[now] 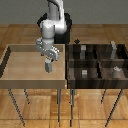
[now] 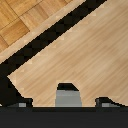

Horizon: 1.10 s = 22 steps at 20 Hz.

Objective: Place the milk carton into the appropriate compartment.

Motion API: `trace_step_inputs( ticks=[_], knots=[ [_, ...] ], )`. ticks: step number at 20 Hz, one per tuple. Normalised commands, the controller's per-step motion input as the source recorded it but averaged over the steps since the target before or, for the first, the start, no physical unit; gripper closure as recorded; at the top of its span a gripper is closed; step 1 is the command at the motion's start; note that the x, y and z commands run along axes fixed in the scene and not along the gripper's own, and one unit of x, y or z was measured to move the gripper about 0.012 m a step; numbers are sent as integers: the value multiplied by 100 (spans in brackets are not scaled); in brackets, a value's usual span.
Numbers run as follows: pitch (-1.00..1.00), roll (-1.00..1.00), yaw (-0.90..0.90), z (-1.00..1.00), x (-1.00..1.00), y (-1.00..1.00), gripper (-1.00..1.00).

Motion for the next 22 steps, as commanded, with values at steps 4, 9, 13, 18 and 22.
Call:
trace_step_inputs(
  ticks=[4,9,13,18,22],
  knots=[
    [0,0,0,-50,0,0,100],
    [0,0,0,0,0,0,100],
    [0,0,0,25,0,0,100],
    [0,0,0,100,0,0,100],
    [0,0,0,100,0,0,100]
  ],
)
